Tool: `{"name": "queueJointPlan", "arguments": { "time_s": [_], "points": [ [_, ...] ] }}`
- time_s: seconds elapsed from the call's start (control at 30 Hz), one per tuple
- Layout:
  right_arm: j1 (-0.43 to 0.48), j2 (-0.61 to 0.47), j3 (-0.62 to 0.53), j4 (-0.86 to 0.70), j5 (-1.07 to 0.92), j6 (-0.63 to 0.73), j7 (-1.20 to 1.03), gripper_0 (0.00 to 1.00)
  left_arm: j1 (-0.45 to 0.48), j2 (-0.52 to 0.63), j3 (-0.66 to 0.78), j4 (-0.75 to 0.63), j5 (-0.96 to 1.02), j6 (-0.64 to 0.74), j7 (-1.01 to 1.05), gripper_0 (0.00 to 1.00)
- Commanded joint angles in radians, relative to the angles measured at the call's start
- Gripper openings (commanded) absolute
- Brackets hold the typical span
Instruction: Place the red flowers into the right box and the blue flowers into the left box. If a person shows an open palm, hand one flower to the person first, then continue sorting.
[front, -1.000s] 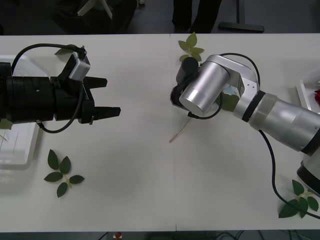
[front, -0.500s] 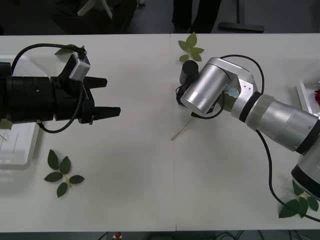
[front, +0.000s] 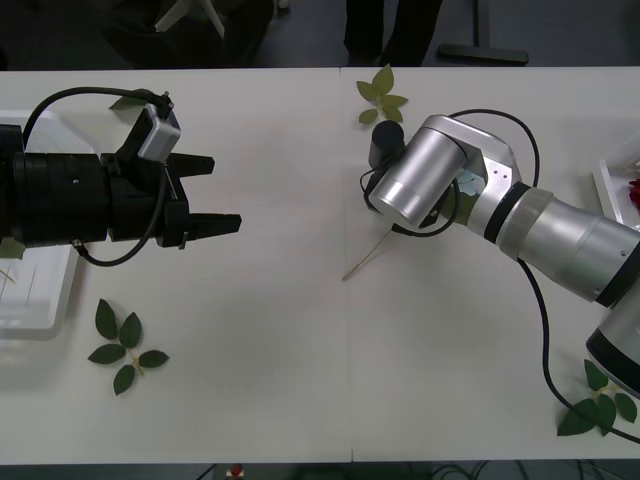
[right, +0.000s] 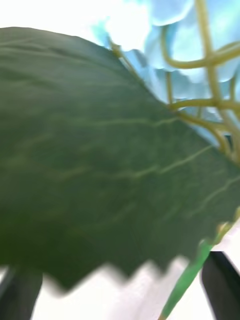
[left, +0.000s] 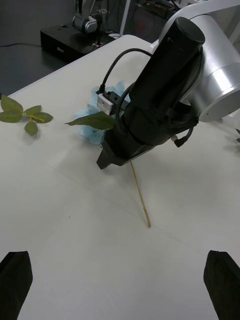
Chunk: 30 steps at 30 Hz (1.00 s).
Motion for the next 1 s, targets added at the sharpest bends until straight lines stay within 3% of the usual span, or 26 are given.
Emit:
{"name": "queueJointPlan", "arguments": {
  "time_s": [0.03,0.3,0.37,0.77,1.0],
  "points": [
    [-0.035,-0.014,-0.016,0.002,0.004,0.002,0.043,0.7,0.006,0.018,0.011,-0.015,0.002,-0.005,-0.037,1.0],
    [-0.035,-0.014,-0.016,0.013,0.002,0.002,0.043,0.09,0.006,0.018,0.012,-0.015,-0.001,-0.005,-0.037,1.0],
    [-0.035,-0.014,-0.016,0.013,0.002,0.001,0.043,0.0,0.006,0.018,0.011,-0.015,-0.001,-0.005,-0.037,1.0],
    [-0.069,-0.035,-0.033,-0.004,-0.057,-0.001,0.057,0.0,0.008,0.018,0.011,-0.015,-0.003,-0.003,-0.038,1.0],
    [-0.086,-0.142,-0.126,-0.182,-0.188,-0.007,0.178,0.0,0.008,0.015,0.011,-0.015,-0.003,-0.005,-0.038,1.0]
  ]
}}
